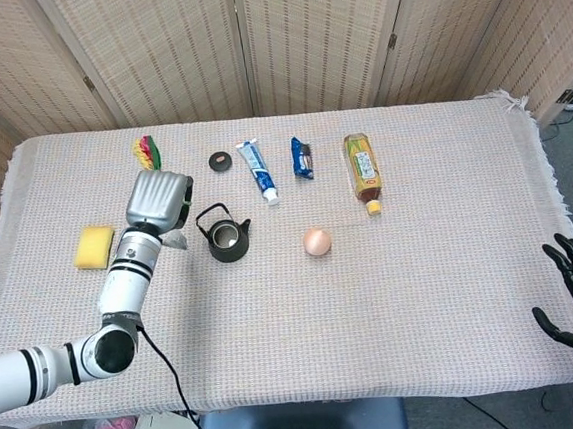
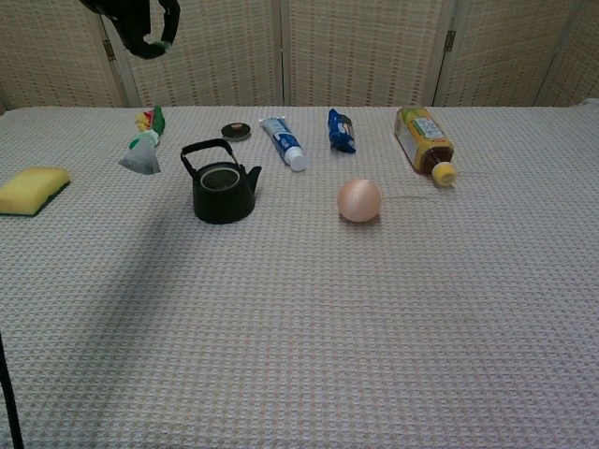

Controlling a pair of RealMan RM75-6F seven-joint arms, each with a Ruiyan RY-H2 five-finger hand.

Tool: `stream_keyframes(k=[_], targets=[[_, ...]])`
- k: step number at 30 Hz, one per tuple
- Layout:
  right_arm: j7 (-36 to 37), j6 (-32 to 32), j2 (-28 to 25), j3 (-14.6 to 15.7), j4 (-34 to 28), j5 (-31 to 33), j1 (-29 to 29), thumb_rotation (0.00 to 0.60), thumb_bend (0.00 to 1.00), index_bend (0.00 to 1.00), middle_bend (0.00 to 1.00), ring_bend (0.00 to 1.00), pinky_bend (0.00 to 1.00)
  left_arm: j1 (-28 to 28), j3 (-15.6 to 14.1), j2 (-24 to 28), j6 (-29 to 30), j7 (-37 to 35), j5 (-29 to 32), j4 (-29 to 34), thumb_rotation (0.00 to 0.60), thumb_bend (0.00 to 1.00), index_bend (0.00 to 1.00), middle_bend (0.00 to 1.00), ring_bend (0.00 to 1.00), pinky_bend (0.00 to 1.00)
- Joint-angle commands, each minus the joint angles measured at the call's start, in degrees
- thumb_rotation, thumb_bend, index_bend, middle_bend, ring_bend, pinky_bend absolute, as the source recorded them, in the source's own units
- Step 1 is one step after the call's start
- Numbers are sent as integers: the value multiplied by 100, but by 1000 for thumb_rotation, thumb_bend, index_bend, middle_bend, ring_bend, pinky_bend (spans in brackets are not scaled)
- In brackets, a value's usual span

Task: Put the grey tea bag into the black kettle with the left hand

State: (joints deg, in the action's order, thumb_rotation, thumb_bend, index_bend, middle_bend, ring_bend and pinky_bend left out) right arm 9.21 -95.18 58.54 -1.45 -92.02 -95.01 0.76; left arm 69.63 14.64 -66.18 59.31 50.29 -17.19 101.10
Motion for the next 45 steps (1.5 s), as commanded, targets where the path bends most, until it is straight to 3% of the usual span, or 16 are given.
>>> stream_keyframes(k=[1, 13, 28, 41, 45], targets=[[59, 9, -21, -15, 8, 48, 5, 600, 249, 0, 0, 0, 0, 196, 61, 29, 106, 195, 188, 87, 600, 491, 568, 1000, 985, 1000], [166, -23, -46, -44, 53, 101, 27, 600, 249, 0, 0, 0, 0, 538, -40, -304, -86, 361, 431, -248, 600, 491, 569, 1000, 985, 1000], [126, -10, -40, -101, 47, 209, 35, 600, 249, 0, 0, 0, 0, 430, -332, -619, -689, -140, 216, -979, 600, 491, 573, 1000, 985, 1000], [-43, -13, 7, -2, 26, -30, 25, 600, 249, 0, 0, 0, 0, -145, -726, -853, -333, -780, -663, -346, 600, 491, 570, 1000, 985, 1000], [-85, -99, 31, 33, 23, -125, 62, 600, 252, 0, 0, 0, 0, -331, -940, -1052, -272, -883, -981, -216, 600, 489, 471, 1000, 972, 1000]])
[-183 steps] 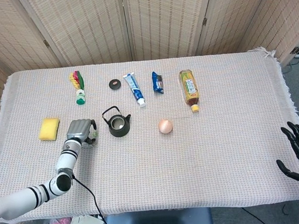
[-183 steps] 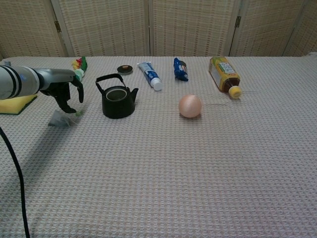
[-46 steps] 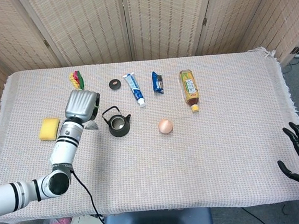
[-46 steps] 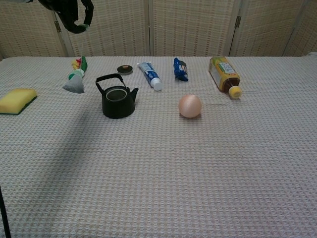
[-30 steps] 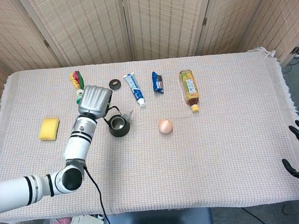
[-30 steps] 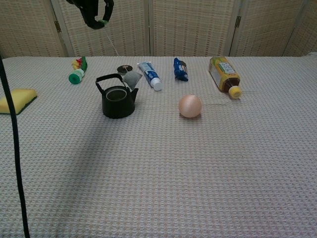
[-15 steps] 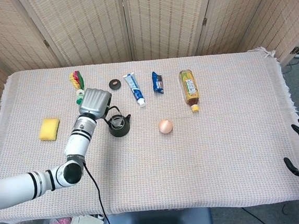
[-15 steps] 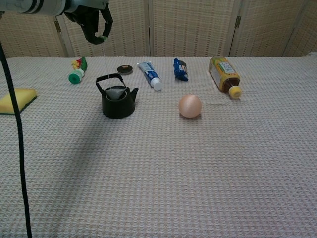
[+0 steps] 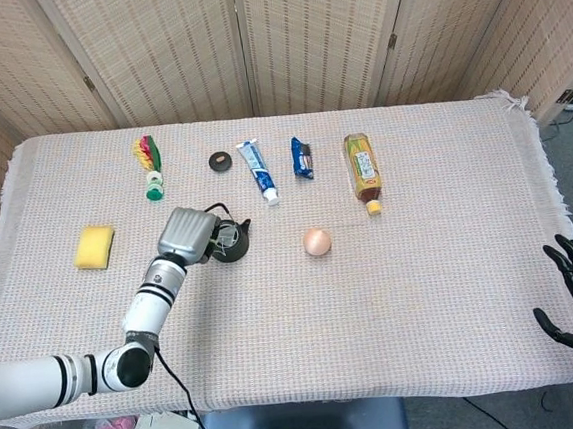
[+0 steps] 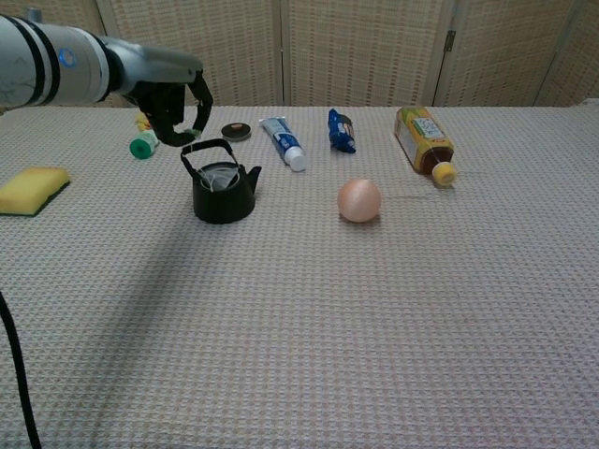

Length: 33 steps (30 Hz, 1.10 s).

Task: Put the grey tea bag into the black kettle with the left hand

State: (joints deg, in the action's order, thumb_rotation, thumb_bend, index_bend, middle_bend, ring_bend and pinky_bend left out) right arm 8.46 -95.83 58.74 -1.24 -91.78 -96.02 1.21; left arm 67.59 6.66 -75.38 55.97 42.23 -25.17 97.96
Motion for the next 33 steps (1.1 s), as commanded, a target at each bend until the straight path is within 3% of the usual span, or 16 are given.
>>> stream_keyframes(k=[1, 5, 10, 18, 25, 33], targets=[[-5, -57, 13, 11, 2, -31, 27, 600, 253, 0, 0, 0, 0, -153, -178, -161, 75, -82, -233, 128, 600, 488, 425, 1000, 968, 1000], [54, -176, 6, -19, 23, -12, 72, 600, 256, 0, 0, 0, 0, -251, -290, -273, 178, -69, -315, 406, 600, 463, 263, 1000, 964, 1000], [153, -268, -3, -27, 64, -24, 111, 600, 258, 0, 0, 0, 0, -211, -447, -271, 137, 139, -109, 918, 600, 365, 106, 1000, 963, 1000], [209, -358, -12, 0, 106, -103, 150, 600, 259, 0, 0, 0, 0, -166, -361, 3, 360, 207, -63, 1387, 600, 356, 23, 1000, 995, 1000], [183, -282, -10, -19, 105, -47, 122, 600, 259, 0, 0, 0, 0, -37, -176, 376, -464, -200, 675, 944, 600, 790, 0, 1000, 1000, 1000], [173, -172, -46, -58, 65, 70, 83, 600, 259, 0, 0, 0, 0, 389, -289, 457, -1344, -305, 1481, 224, 600, 945, 0, 1000, 1000, 1000]])
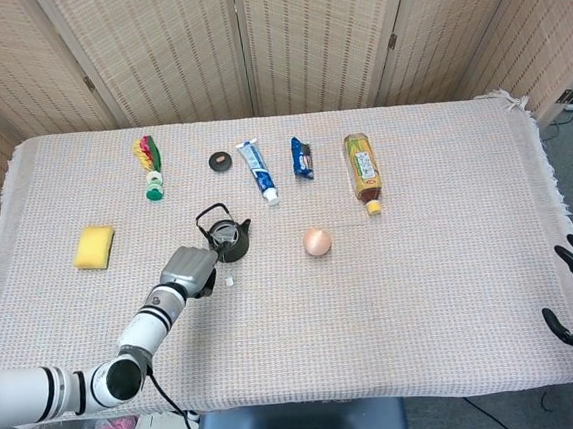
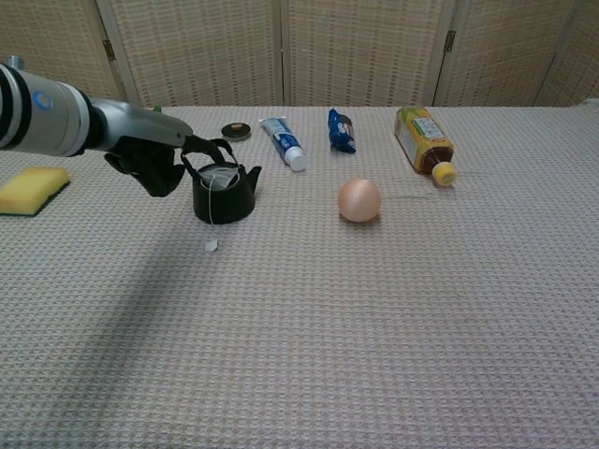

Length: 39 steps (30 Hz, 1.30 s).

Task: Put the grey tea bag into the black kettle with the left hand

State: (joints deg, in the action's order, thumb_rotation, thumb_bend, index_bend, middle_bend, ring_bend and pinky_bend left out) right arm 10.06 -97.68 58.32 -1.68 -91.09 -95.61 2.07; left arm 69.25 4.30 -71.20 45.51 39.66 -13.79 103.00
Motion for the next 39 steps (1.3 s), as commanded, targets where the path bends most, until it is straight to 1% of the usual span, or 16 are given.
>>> stream_keyframes(k=[1, 4, 9, 13, 25, 34, 39], targets=[[19, 42, -7, -23, -6, 62, -13, 600, 259, 0, 0, 0, 0, 312, -79, 27, -427, -60, 506, -407, 600, 946, 0, 1000, 1000, 1000], [26, 128, -17, -44, -14, 136, -45, 600, 259, 0, 0, 0, 0, 509, -175, -40, -714, -96, 828, -721, 600, 947, 0, 1000, 1000, 1000], [45, 192, -32, -62, -26, 186, -74, 600, 259, 0, 0, 0, 0, 708, -345, -176, -924, -163, 984, -999, 600, 946, 0, 1000, 1000, 1000], [30, 185, -34, -61, -39, 196, -62, 600, 259, 0, 0, 0, 0, 804, -501, -286, -955, -228, 950, -1108, 600, 946, 0, 1000, 1000, 1000], [57, -6, -26, -45, -2, 91, 19, 600, 259, 0, 0, 0, 0, 916, -829, -568, -1137, -532, 806, -1516, 600, 946, 0, 1000, 1000, 1000], [17, 46, -15, -56, -10, 120, -1, 600, 259, 0, 0, 0, 0, 942, -1026, -768, -1273, -738, 647, -1833, 600, 946, 0, 1000, 1000, 1000], [-11, 72, -8, -62, -18, 136, -9, 600, 259, 0, 0, 0, 0, 948, -1085, -860, -1374, -869, 553, -2032, 600, 946, 0, 1000, 1000, 1000]])
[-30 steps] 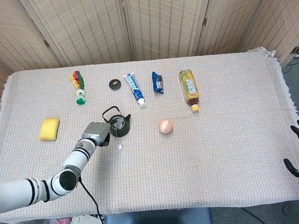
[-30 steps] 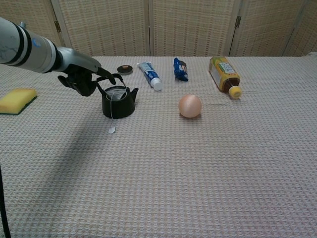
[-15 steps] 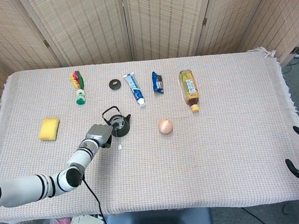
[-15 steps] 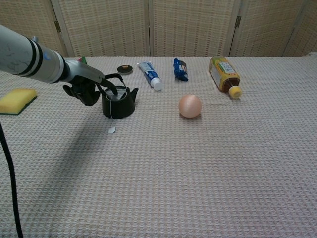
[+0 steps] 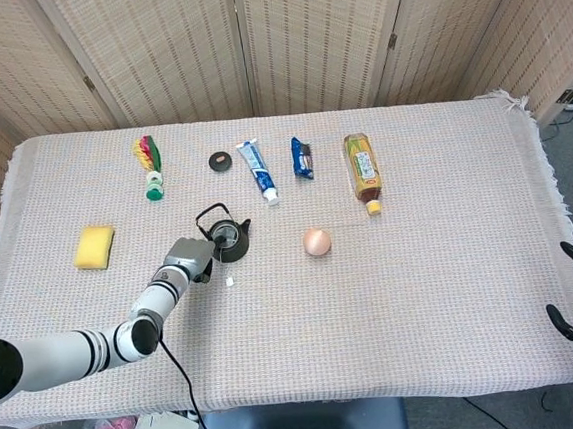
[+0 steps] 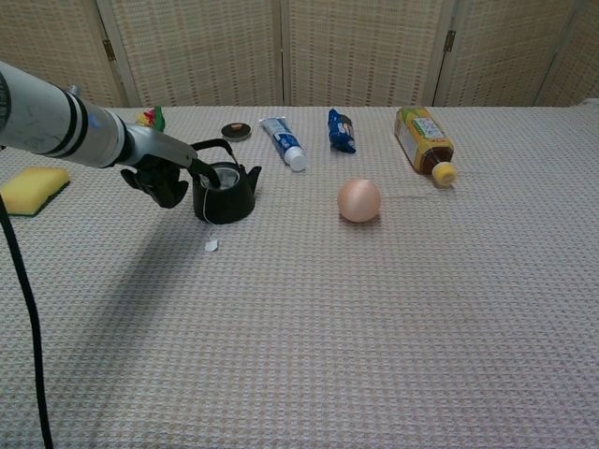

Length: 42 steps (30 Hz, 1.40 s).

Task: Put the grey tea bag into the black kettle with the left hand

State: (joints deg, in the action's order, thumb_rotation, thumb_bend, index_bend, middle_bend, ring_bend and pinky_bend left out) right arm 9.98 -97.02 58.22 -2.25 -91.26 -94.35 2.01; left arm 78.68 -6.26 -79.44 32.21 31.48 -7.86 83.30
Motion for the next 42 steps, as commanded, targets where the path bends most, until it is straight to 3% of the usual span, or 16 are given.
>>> stream_keyframes(k=[1, 12, 18, 26, 29, 31, 35, 40, 42], targets=[[-2, 16, 1, -11, -3, 25, -6, 600, 259, 0, 0, 0, 0, 5, -43, -56, -77, -87, -59, -105, 600, 946, 0, 1000, 1000, 1000], [-17, 61, -2, -21, -19, 52, -25, 600, 259, 0, 0, 0, 0, 95, -139, -91, -162, -358, -259, -163, 600, 946, 0, 1000, 1000, 1000], [9, 36, -11, 19, -5, -44, -19, 600, 259, 0, 0, 0, 0, 206, -94, 242, 366, -380, -383, 540, 600, 946, 0, 1000, 1000, 1000], [-12, -195, 11, 112, 43, -319, 65, 600, 260, 0, 0, 0, 0, 278, 30, 1114, 1589, -158, -620, 2263, 600, 943, 0, 1000, 954, 1000], [-2, -259, 17, 142, 64, -395, 91, 600, 259, 0, 0, 0, 0, 95, -1, 1569, 2214, -87, -1018, 3103, 600, 805, 0, 1000, 892, 1000], [5, -309, 18, 155, 82, -435, 110, 600, 259, 0, 0, 0, 0, -210, -107, 1904, 2740, -104, -1543, 3690, 600, 604, 0, 973, 827, 992], [26, -392, 27, 159, 110, -481, 136, 600, 260, 0, 0, 0, 0, -1256, -454, 2424, 3779, -558, -3135, 4503, 600, 423, 0, 840, 703, 884], [-17, -306, 36, 166, 95, -479, 97, 600, 260, 0, 0, 0, 0, -2928, -1280, 2634, 4968, -1112, -5558, 4325, 600, 340, 0, 393, 352, 600], [-64, -262, 43, 166, 80, -470, 79, 600, 259, 0, 0, 0, 0, -3501, -1487, 2546, 5463, -1106, -6108, 4040, 600, 310, 0, 207, 211, 476]])
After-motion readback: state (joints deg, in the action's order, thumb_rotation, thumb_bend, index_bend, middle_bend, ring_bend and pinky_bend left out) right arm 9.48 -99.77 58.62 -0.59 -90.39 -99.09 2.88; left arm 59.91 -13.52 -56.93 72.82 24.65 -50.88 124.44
